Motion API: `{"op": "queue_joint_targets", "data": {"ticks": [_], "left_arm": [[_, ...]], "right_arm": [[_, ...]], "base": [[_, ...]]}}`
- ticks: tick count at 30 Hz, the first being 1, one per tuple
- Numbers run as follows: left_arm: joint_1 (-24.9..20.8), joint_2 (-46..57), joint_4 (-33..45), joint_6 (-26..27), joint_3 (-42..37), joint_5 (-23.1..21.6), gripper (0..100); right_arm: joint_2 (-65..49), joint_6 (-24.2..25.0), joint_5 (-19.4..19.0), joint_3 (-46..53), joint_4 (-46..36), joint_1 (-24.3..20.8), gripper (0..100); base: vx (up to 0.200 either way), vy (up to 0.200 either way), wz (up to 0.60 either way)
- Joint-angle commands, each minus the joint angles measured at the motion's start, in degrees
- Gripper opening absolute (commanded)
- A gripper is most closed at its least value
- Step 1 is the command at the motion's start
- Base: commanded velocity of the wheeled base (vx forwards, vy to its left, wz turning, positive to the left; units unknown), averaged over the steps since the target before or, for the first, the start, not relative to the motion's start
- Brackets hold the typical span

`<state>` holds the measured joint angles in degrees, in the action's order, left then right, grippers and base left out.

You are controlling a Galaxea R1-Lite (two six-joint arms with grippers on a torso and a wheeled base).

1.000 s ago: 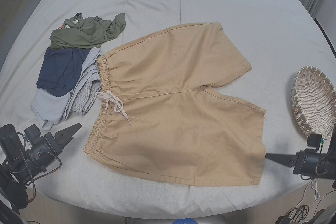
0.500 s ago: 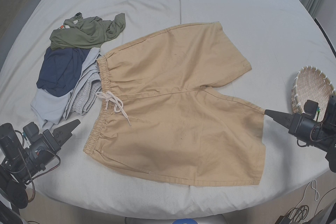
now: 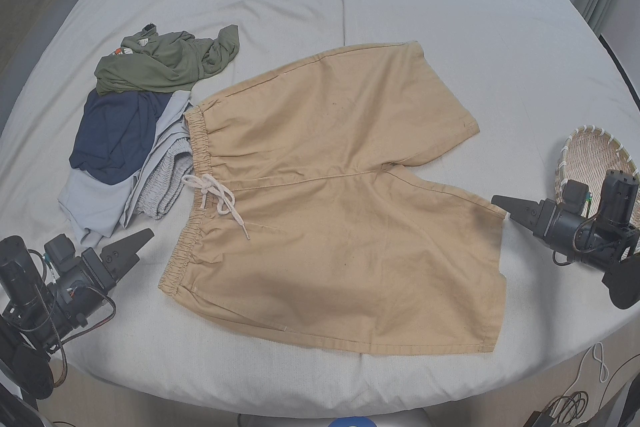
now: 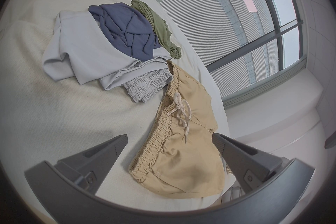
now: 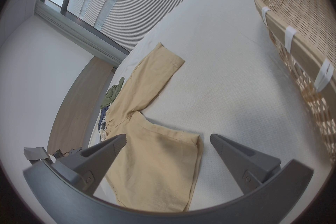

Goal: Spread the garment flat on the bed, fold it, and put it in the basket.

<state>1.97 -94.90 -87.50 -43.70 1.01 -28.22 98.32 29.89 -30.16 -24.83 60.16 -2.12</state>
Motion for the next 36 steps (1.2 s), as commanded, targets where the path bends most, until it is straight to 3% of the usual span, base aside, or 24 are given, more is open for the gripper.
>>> {"op": "queue_joint_targets", "data": {"ticks": [1, 11, 12, 27, 36], "left_arm": [[0.0, 0.0, 0.1, -0.2, -1.0, 0.0, 100], [0.0, 0.1, 0.0, -0.6, -1.0, 0.0, 100], [0.0, 0.1, 0.0, -0.6, -1.0, 0.0, 100], [0.0, 0.5, 0.0, -0.6, -1.0, 0.1, 100], [0.0, 2.0, 0.2, -1.6, -1.0, 0.1, 100]], "right_arm": [[1.0, 0.0, -0.1, 0.0, 0.0, -0.2, 100], [3.0, 0.1, -1.1, 0.3, 0.2, 0.1, 100], [3.5, 0.1, -1.2, 0.2, 0.5, 0.1, 0], [6.5, 0.3, -1.4, 0.9, 8.3, 1.1, 0], [6.7, 1.1, -0.7, -4.2, 10.8, 2.0, 0]], "base": [[0.0, 0.0, 0.0], [0.0, 0.0, 0.0], [0.0, 0.0, 0.0], [0.0, 0.0, 0.0], [0.0, 0.0, 0.0]]}}
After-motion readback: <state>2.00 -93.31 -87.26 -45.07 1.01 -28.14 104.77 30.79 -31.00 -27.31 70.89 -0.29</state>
